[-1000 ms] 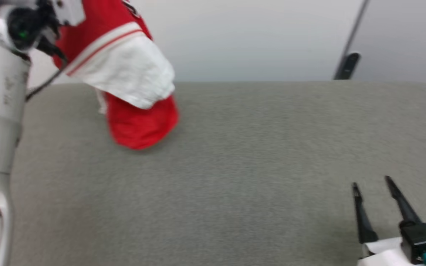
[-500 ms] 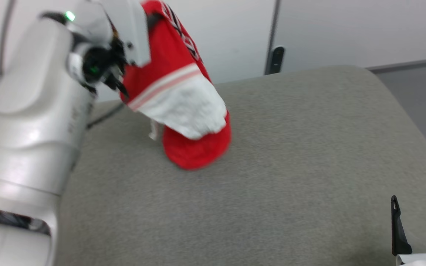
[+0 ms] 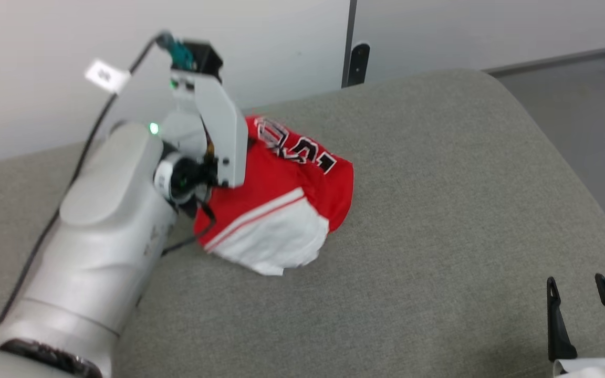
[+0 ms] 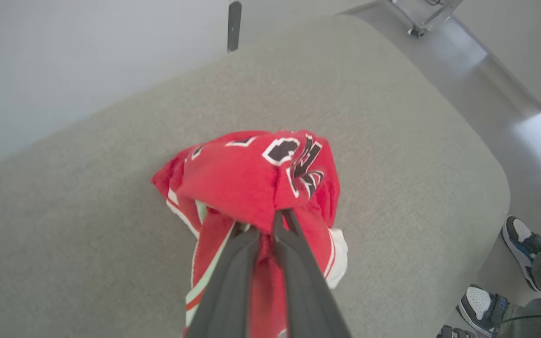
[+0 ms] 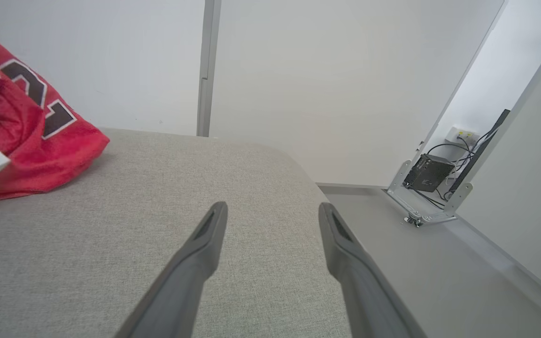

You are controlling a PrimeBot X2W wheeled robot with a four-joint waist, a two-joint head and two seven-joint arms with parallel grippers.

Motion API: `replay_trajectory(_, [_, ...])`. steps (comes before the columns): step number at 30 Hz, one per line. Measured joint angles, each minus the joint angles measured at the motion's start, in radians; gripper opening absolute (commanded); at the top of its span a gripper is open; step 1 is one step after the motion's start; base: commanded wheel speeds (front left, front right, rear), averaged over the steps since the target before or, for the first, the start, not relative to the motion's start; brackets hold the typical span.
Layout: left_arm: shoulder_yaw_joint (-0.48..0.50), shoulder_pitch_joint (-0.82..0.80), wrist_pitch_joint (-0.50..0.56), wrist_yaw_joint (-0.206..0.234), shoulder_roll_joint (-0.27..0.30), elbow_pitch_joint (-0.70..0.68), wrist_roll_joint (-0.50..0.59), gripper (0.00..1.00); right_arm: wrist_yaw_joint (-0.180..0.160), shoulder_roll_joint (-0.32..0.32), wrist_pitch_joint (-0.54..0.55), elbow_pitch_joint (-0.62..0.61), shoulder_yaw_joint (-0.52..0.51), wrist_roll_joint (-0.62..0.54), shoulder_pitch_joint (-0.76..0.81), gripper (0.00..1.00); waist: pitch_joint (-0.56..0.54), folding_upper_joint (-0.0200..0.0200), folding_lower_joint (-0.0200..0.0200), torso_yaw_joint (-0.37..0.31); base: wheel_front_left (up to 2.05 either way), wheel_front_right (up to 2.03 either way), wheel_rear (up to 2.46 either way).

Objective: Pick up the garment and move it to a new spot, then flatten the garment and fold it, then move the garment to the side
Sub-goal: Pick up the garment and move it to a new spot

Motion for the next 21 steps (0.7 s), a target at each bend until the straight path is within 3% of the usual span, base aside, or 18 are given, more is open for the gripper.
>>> replay_trajectory(18, [-0.049,0.173,-0.004,0.013,0.008,0.108,0.0,0.0,0.0,0.0,0.0,0.046,0.058,0.048,-0.077,1.0,0.091,0.0,0.0,-0.026,0.0,0.0,0.0])
replay_trajectory(19, [-0.05,0.17,-0.003,0.013,0.006,0.112,-0.001,0.02,0.0,0.0,0.0,0.049,0.058,0.048,-0.079,1.0,0.091,0.0,0.0,-0.024,0.0,0.0,0.0])
replay_trajectory(21, [-0.055,0.157,0.006,0.005,0.006,0.115,-0.001,0.36,0.0,0.0,0.0,0.055,0.058,0.047,-0.083,1.0,0.086,0.0,0.0,-0.018,0.0,0.0,0.0])
